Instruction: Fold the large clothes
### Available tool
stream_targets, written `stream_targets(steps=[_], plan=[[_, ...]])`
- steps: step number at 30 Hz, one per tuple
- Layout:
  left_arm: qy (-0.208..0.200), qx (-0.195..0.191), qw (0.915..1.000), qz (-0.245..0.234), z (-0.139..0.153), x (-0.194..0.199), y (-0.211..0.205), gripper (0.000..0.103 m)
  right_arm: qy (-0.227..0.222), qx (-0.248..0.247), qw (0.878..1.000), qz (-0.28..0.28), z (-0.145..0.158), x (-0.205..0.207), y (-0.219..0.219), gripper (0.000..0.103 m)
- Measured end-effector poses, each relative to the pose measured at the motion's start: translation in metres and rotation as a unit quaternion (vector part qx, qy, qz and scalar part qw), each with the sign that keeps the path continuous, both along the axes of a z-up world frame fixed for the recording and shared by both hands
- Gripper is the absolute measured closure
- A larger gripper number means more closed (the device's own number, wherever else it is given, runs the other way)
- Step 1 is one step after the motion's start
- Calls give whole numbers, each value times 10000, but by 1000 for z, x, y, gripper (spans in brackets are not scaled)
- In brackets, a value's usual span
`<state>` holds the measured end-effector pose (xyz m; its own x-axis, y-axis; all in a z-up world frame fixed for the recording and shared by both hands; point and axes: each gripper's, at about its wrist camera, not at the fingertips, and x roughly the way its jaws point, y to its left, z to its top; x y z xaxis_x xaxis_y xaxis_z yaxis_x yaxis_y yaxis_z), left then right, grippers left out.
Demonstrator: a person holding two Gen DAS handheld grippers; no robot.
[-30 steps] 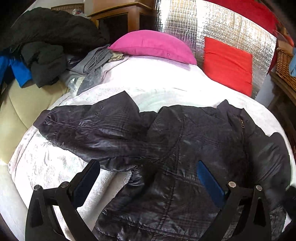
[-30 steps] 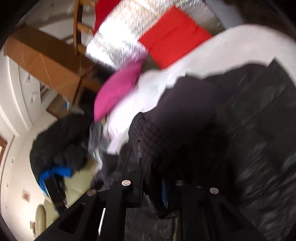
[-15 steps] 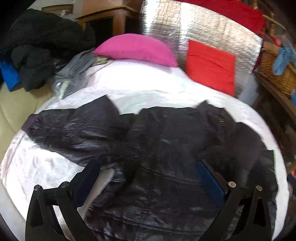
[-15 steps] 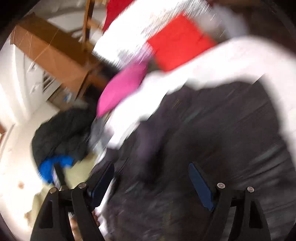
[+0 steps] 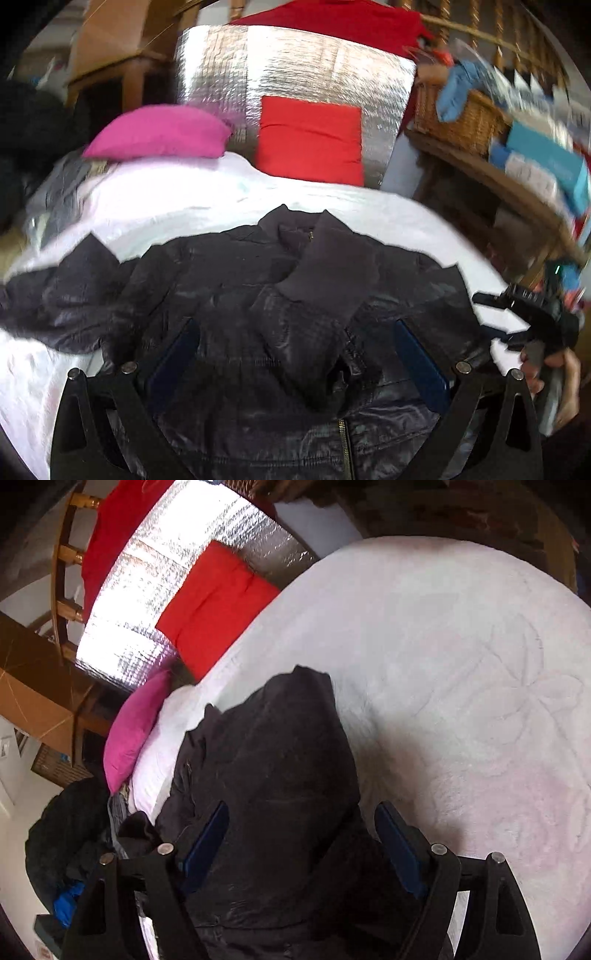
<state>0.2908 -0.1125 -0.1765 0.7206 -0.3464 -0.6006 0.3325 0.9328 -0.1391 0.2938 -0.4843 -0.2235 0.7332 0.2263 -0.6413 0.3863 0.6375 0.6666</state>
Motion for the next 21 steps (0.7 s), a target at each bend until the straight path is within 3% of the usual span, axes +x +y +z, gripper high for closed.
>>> stream_targets(steps=[3, 6, 8, 9, 10, 11, 13, 18, 21], plan=[[-51, 424, 9991, -28, -10, 1, -18, 0, 144, -157, 9998, 57, -10, 9, 1, 26], [52, 768, 9970, 66, -24, 7, -27, 2, 356, -119, 9992, 122, -24, 13, -3, 41], [279, 947, 9951, 100, -35, 15, -27, 21, 432, -214, 9987, 159, -27, 17, 0, 53], [410, 1021, 9939, 129, -40, 21, -26, 37, 437, -242, 9986, 183, -27, 15, 0, 57], [601, 993, 9932, 111, -45, 25, -23, 47, 456, -329, 9982, 212, -25, 16, 2, 62], [743, 883, 9933, 98, -48, 29, -18, 50, 473, -448, 9976, 218, -22, 17, 6, 65], [838, 768, 9934, 167, -47, 32, -8, 52, 446, -740, 9960, 213, -13, 19, 16, 69], [560, 874, 9936, 451, -35, 29, 16, 52, 136, -1199, 9927, 14, 14, 11, 24, 75], [691, 894, 9918, 594, -37, 35, 34, 50, 232, -1305, 9912, -28, 12, 9, 22, 76]])
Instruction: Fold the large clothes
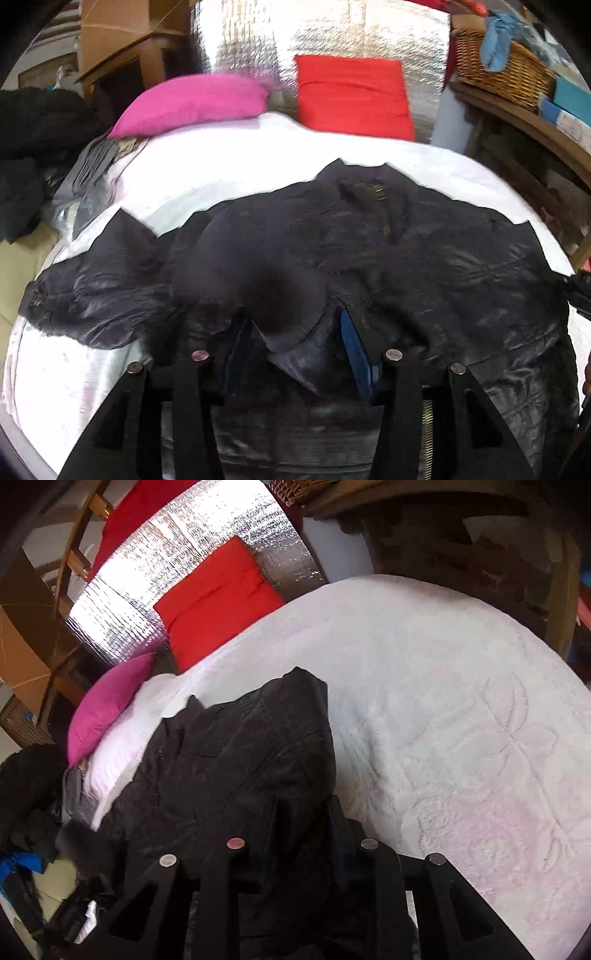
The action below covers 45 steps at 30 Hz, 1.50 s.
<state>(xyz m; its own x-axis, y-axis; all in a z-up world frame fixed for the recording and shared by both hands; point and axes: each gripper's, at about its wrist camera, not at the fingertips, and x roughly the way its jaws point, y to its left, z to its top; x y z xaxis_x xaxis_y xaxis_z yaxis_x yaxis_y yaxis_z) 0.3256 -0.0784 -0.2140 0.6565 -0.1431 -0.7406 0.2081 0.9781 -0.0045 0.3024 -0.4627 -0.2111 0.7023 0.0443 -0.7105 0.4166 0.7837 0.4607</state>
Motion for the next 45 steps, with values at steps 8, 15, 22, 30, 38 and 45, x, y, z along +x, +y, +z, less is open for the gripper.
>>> stream_targets(steps=[8, 15, 22, 30, 38, 45], plan=[[1262, -959, 9873, 53, -26, 18, 43, 31, 273, 602, 9978, 32, -20, 3, -14, 74], [1605, -1490, 9755, 181, -34, 23, 57, 26, 79, 992, 9950, 0, -25, 1, -24, 21], [1378, -1693, 9756, 236, -30, 25, 51, 62, 470, 523, 9969, 365, -36, 20, 0, 46], [381, -763, 9962, 163, -3, 16, 31, 80, 231, -639, 9969, 407, -5, 16, 30, 64], [1223, -628, 9877, 741, -34, 38, 50, 33, 666, -340, 9959, 503, -17, 24, 22, 64], [1268, -1388, 9793, 755, -32, 40, 69, 24, 676, 432, 9950, 595, -23, 13, 9, 40]])
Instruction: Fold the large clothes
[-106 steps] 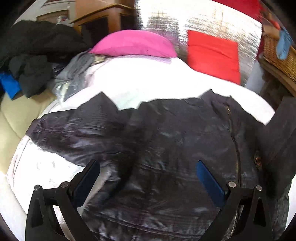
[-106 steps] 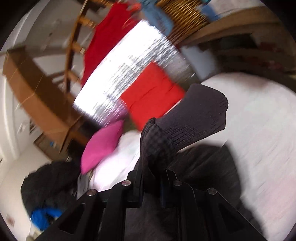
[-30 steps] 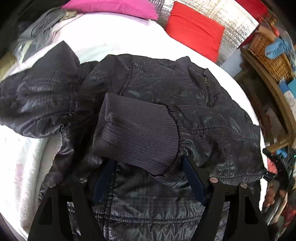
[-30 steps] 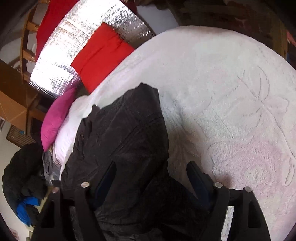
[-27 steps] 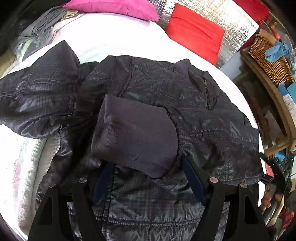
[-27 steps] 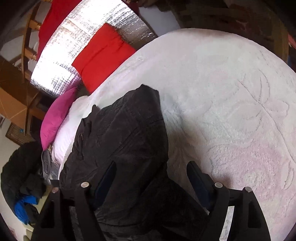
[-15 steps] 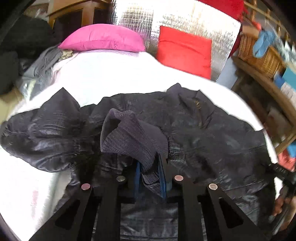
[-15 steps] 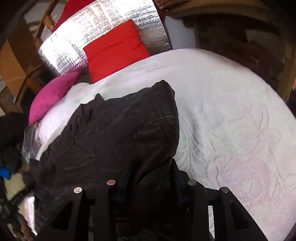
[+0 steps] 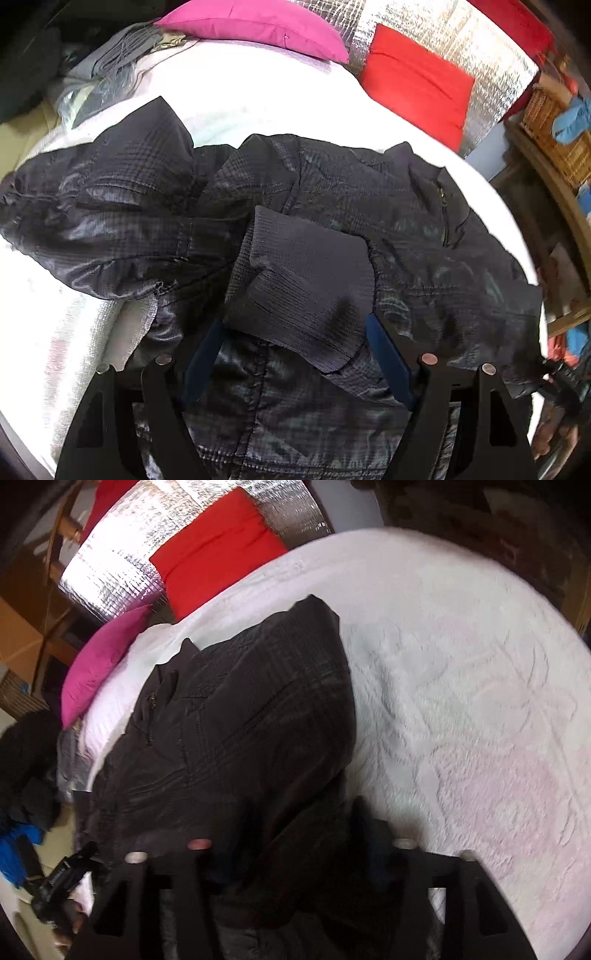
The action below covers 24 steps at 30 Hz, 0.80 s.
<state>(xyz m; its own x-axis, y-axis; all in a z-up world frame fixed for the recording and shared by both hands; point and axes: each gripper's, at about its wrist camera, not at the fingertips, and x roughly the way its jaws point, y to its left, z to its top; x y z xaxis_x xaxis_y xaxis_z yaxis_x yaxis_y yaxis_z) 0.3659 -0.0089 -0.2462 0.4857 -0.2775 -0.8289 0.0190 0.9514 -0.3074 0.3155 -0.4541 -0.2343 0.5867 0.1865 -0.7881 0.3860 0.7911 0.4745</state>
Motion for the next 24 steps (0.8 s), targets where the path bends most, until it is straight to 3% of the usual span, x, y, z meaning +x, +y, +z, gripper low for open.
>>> stream_targets(steps=[2, 3, 5, 6, 8, 13, 15, 17, 20, 24], plan=[[-98, -24, 9999, 42, 1, 2, 0, 43, 29, -1, 10000, 31, -2, 0, 2, 40], [-93, -24, 10000, 24, 0, 2, 1, 63, 29, -35, 10000, 58, -3, 0, 3, 40], [-51, -191, 9998, 14, -1, -3, 5, 73, 25, -74, 9999, 73, -4, -2, 6, 44], [-51, -299, 9995, 54, -1, -3, 7, 79, 30, -94, 9999, 52, -4, -3, 6, 51], [-128, -317, 9994, 94, 2, -5, 3, 81, 5, -154, 9999, 14, 1, -7, 7, 63], [-820, 208, 9963, -148, 27, -24, -16, 83, -93, -550, 9984, 75, 18, -13, 17, 70], [-919, 384, 9945, -309, 33, -28, -22, 83, -184, -685, 9975, 73, 26, -16, 20, 71], [-773, 607, 9944, -399, 27, -26, -28, 81, -232, -744, 9970, 28, 31, -21, 18, 71], [-164, 864, 9955, -345, 2, -10, -27, 75, 30, -732, 9973, -85, 19, -19, 12, 71], [-9, 933, 9954, -225, -4, -7, -19, 67, 274, -245, 9993, -89, 1, -9, 4, 63]])
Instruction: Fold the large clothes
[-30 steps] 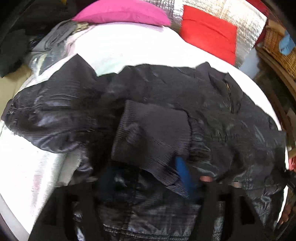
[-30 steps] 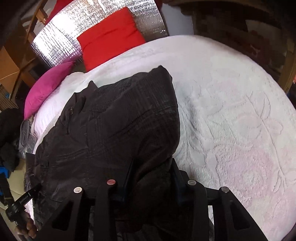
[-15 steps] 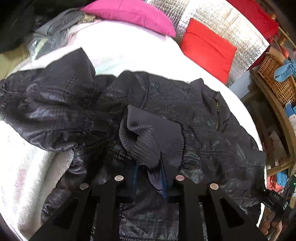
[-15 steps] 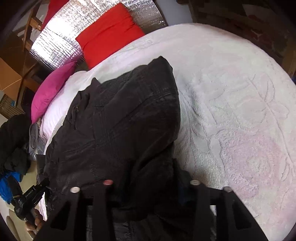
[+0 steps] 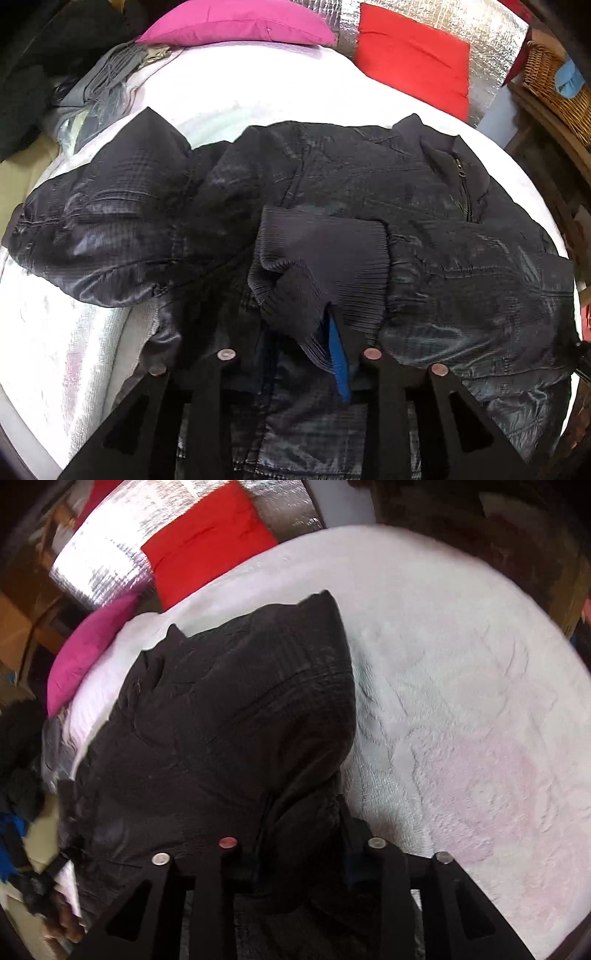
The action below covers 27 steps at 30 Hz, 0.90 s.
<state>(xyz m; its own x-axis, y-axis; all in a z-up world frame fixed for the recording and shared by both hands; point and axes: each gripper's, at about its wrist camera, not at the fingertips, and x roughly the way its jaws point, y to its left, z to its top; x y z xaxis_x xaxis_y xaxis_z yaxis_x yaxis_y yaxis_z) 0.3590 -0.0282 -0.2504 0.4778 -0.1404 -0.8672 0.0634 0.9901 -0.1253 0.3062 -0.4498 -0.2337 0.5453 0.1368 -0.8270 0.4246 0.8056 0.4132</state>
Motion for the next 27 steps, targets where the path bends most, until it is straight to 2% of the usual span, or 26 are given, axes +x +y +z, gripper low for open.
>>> stream_targets(steps=[2, 6, 11, 12, 13, 14, 16, 20, 23, 25, 27], plan=[[-135, 116, 9998, 8, 4, -3, 1, 65, -111, 229, 9996, -154, 6, -5, -9, 36], [-208, 105, 9997, 24, 7, -3, 4, 65, -782, 357, 9952, -473, 21, -11, -28, 33], [-251, 174, 9995, -15, 6, 0, 2, 65, -986, 504, 9905, -816, 8, 4, -43, 33], [-280, 206, 9994, -29, 6, 0, 1, 65, -1044, 521, 9896, -839, 6, 9, -43, 34], [-301, 228, 9993, -37, 6, -1, 0, 65, -1078, 511, 9892, -847, 4, 13, -43, 39], [-320, 243, 9992, -50, 7, -2, 0, 65, -1075, 453, 9896, -844, 2, 17, -41, 51], [-363, 262, 9990, -77, 8, -2, -2, 68, -979, 346, 9916, -775, -3, 27, -36, 67], [-561, 240, 9981, -49, 16, -5, 1, 71, -828, -83, 9933, -799, 0, 33, -24, 72], [-657, 327, 9973, 3, 21, -7, 4, 71, -1169, -378, 9894, -780, 20, 24, -18, 72], [-533, 342, 9980, 17, 17, -4, 5, 71, -1133, -438, 9899, -737, 19, 25, -16, 72], [-266, 375, 9989, -16, 7, 0, 5, 70, -747, -447, 9939, -674, 3, 31, -15, 71]])
